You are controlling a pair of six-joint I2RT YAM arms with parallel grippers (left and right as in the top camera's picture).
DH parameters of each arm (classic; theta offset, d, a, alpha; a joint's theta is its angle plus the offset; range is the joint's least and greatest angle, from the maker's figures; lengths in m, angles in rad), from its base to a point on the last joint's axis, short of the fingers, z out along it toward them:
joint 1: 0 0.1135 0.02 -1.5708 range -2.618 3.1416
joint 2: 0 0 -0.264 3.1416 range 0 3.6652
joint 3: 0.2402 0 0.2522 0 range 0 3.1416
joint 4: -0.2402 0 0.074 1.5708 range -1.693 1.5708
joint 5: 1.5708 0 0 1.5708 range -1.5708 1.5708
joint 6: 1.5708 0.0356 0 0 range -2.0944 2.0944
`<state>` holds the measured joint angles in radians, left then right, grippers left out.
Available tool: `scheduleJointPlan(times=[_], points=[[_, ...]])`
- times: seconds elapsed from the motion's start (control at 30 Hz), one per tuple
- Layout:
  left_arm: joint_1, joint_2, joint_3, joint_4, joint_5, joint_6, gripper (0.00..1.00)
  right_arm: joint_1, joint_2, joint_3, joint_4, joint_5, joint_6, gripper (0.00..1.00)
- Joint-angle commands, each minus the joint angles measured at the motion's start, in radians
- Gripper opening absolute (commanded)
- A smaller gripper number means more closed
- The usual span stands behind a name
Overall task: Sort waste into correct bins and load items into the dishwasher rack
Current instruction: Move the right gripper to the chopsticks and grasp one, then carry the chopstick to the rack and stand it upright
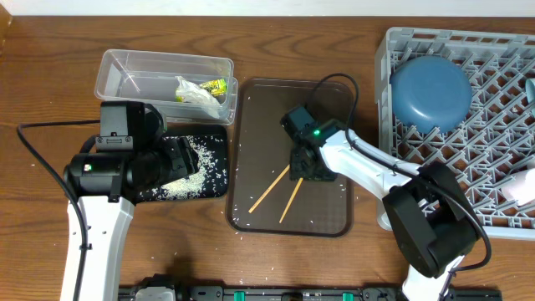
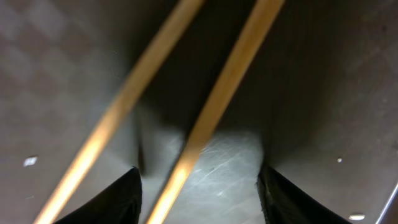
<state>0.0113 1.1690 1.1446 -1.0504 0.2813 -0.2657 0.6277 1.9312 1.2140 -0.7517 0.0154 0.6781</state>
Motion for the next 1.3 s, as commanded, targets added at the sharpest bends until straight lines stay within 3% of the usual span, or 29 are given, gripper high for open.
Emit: scheduleJointPlan(times=[0.0,0.13,0.2,0.3,0.73,1.0,1.27], points=[[0.003,0.000,0.003,-0.007,-0.006,-0.002,0.67,0.015,0.013,-0.035,0.015,0.057,0.027,0.49],[0.003,0.000,0.003,-0.010,-0.006,-0.002,0.67,0.014,0.013,-0.040,0.007,0.114,0.028,0.28],[0.003,0.000,0.003,-0.011,-0.006,-0.002,0.67,0.011,0.012,-0.039,0.010,0.132,0.028,0.13],[0.003,0.000,0.003,-0.011,-0.006,-0.002,0.67,0.000,0.010,-0.021,0.011,0.134,-0.010,0.01],[0.003,0.000,0.003,-0.011,-0.006,-0.002,0.67,-0.159,-0.196,0.186,-0.165,0.125,-0.214,0.01],[0.003,0.000,0.003,-0.011,-0.006,-0.002,0.67,-0.472,-0.393,0.186,-0.207,0.097,-0.532,0.01],[0.003,0.000,0.003,-0.011,-0.006,-0.002,0.67,-0.774,-0.405,0.186,-0.198,0.101,-0.833,0.01]])
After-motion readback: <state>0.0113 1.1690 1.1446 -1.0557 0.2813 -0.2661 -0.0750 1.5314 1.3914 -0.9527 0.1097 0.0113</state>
